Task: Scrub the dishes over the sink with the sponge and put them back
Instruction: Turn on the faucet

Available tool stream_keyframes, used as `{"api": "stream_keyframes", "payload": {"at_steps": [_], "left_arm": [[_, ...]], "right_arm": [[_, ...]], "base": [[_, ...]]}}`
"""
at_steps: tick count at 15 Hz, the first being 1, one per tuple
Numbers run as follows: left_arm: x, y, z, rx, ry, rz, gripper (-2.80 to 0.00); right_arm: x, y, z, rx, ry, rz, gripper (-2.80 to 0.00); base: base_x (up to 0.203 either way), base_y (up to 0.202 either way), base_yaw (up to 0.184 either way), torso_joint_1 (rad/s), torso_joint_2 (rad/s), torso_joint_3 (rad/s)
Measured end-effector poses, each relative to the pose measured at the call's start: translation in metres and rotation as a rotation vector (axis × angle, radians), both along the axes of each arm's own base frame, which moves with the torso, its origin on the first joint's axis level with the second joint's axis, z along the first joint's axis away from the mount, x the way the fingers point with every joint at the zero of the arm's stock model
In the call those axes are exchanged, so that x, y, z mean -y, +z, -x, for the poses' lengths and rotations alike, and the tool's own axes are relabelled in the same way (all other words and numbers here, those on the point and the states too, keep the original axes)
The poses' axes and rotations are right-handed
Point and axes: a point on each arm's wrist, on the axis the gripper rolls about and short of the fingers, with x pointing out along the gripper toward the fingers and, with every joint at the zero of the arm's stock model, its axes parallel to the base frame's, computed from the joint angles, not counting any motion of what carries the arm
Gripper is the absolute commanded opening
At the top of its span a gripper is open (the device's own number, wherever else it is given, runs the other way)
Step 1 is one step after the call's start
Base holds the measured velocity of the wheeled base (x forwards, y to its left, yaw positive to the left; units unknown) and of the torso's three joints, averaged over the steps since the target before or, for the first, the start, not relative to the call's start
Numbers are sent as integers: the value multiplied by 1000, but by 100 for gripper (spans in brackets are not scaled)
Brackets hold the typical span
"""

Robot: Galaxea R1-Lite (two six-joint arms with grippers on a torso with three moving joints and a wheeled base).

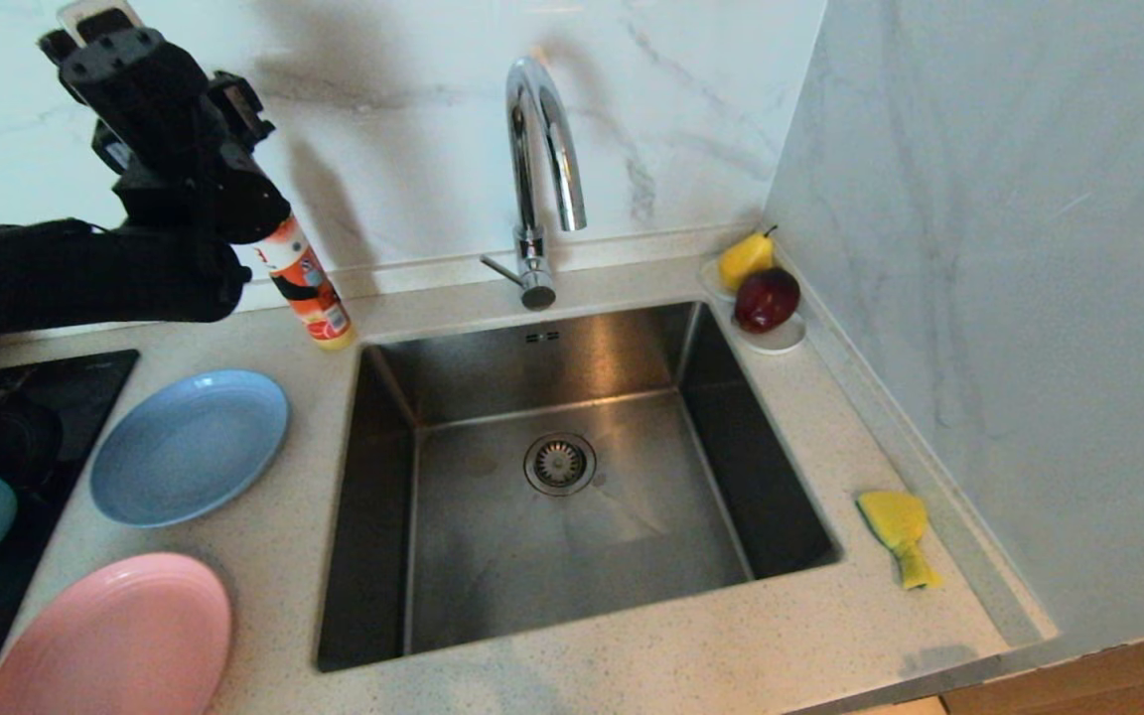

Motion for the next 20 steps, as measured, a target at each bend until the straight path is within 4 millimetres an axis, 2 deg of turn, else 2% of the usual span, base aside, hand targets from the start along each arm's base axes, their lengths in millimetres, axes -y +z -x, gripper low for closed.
{"api": "stream_keyframes", "payload": {"at_steps": [3, 5, 8, 10, 12, 14, 17, 20], "left_arm": [[-6, 44, 46, 4, -7, -6, -280], [-9, 67, 79, -13, -44, -33, -280], [-12, 87, 129, -72, -143, -99, -280], [-14, 87, 167, -162, -255, -158, -280], [-16, 72, 208, -301, -401, -212, -280], [-21, 43, 256, -454, -545, -237, -280], [-25, -18, 326, -603, -681, -226, -280], [-25, -91, 392, -637, -758, -222, -280]], "right_arm": [[0, 0, 0, 0, 0, 0, -280], [0, 0, 0, 0, 0, 0, -280], [0, 0, 0, 0, 0, 0, -280], [0, 0, 0, 0, 0, 0, -280], [0, 0, 0, 0, 0, 0, -280], [0, 0, 0, 0, 0, 0, -280], [0, 0, 0, 0, -1, 0, -280], [0, 0, 0, 0, 0, 0, -280]], "base": [[0, 0, 0, 0, 0, 0], [0, 0, 0, 0, 0, 0], [0, 0, 0, 0, 0, 0], [0, 0, 0, 0, 0, 0], [0, 0, 0, 0, 0, 0], [0, 0, 0, 0, 0, 0], [0, 0, 0, 0, 0, 0], [0, 0, 0, 0, 0, 0]]}}
